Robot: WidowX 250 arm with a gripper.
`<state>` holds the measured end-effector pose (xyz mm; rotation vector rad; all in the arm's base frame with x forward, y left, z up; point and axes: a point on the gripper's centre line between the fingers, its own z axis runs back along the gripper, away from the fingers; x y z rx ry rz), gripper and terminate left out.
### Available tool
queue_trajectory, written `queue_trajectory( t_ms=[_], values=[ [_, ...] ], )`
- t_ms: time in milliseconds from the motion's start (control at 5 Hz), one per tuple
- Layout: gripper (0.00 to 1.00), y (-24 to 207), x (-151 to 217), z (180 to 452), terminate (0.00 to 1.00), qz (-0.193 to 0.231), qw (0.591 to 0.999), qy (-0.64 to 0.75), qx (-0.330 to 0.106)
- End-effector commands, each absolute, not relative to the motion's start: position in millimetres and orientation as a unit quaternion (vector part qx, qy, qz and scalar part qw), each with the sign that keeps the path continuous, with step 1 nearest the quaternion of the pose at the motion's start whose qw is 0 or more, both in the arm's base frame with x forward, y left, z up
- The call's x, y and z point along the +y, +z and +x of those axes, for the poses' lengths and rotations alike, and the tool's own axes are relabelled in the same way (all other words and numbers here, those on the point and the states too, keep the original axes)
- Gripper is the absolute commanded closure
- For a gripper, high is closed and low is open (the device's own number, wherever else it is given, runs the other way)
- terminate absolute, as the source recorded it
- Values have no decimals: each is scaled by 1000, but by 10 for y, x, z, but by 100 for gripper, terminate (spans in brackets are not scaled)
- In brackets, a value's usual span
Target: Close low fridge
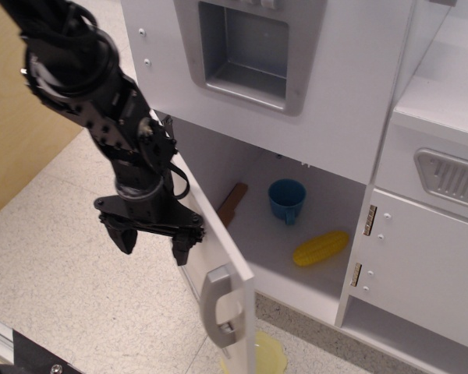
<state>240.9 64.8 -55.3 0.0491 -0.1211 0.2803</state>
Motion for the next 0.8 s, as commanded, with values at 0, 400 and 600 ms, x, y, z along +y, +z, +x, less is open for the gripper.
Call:
queue_trajectory(
  t_ms=[0,400,600],
  values=[
    [0,-545,399,2710,0,15,987,150,-59],
    [0,-594,267,3016,0,25,982,168,-76],
    [0,-616,255,3132,0,26,981,173,-84]
  ],
)
